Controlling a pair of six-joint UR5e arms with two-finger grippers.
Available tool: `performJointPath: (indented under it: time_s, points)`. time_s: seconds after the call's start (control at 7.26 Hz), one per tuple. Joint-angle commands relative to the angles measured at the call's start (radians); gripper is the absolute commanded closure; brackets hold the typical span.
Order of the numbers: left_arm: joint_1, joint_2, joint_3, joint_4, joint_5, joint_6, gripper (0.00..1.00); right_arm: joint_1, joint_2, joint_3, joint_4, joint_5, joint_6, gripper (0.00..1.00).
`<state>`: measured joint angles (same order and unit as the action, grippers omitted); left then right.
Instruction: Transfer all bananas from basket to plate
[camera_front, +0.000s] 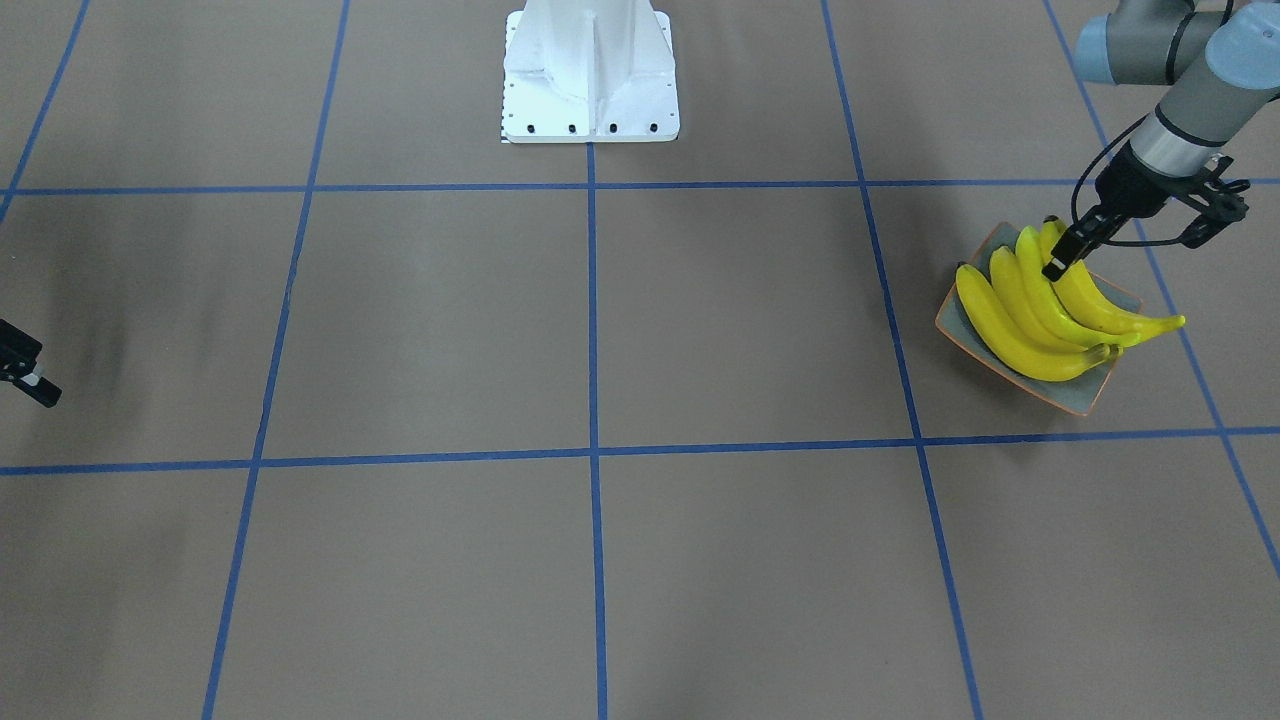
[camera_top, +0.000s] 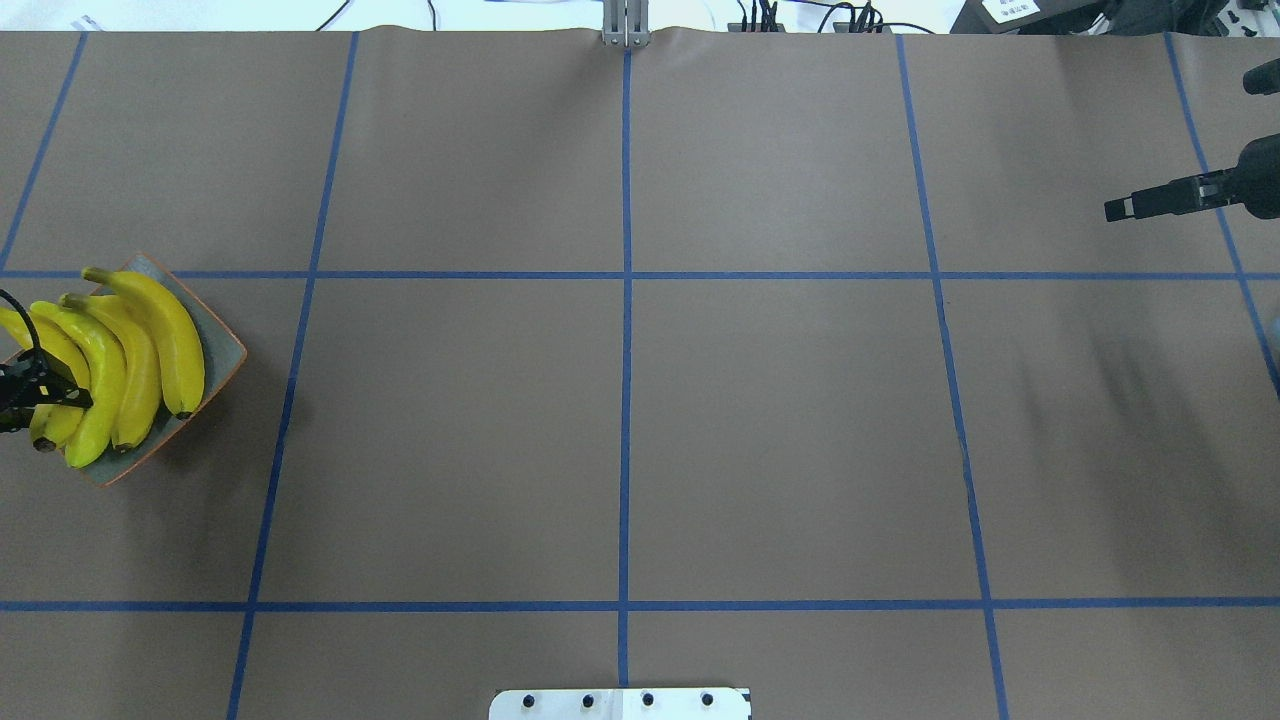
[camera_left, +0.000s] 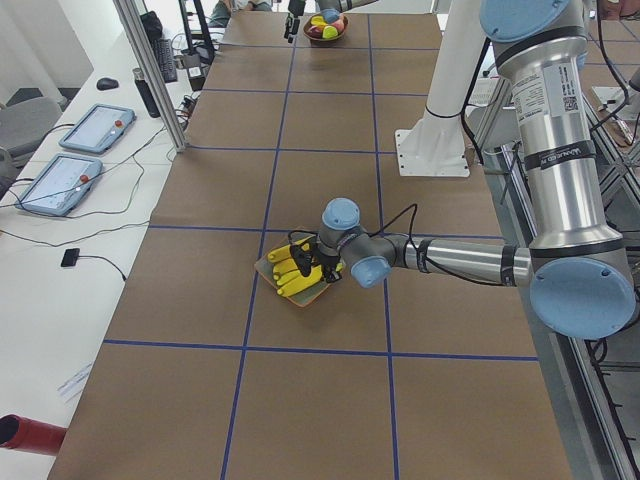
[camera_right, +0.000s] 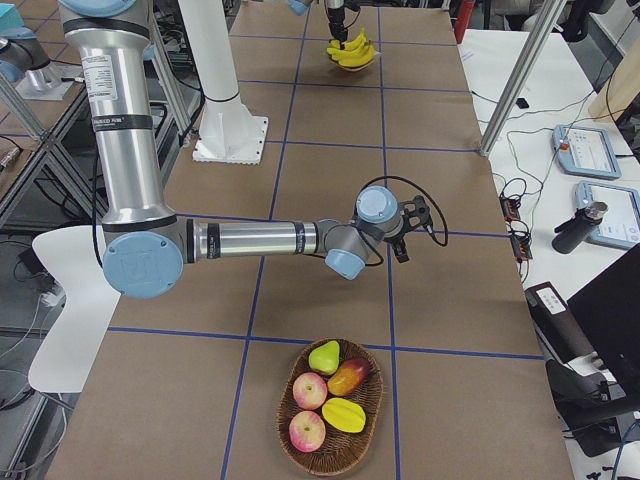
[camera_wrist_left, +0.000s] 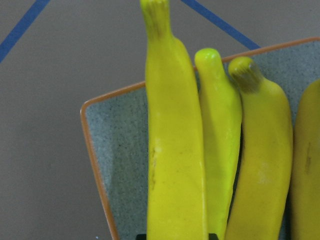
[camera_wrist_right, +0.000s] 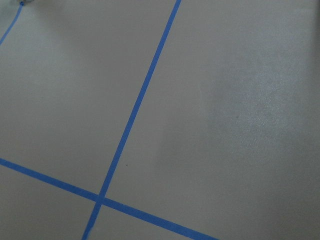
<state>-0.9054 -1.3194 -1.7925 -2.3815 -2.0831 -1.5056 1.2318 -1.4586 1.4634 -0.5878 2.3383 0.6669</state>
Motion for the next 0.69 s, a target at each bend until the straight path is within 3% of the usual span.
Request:
performJointPath:
  time_s: [0.0, 0.28, 0.55]
  points:
    - [-0.001, 0.003, -0.017, -0.001, -0.002, 0.045, 0.0, 0.032, -0.006, 0.005, -0.001, 0.019, -0.001, 0.0]
    - [-0.01, 0.034, -0.048, 0.001, -0.006, 0.155, 0.0, 0.052, -0.012, 0.006, -0.001, 0.035, 0.0, 0.0]
    - [-0.1, 0.037, -0.079, -0.001, -0.101, 0.241, 0.0, 0.109, -0.014, 0.017, -0.039, 0.073, 0.0, 0.0]
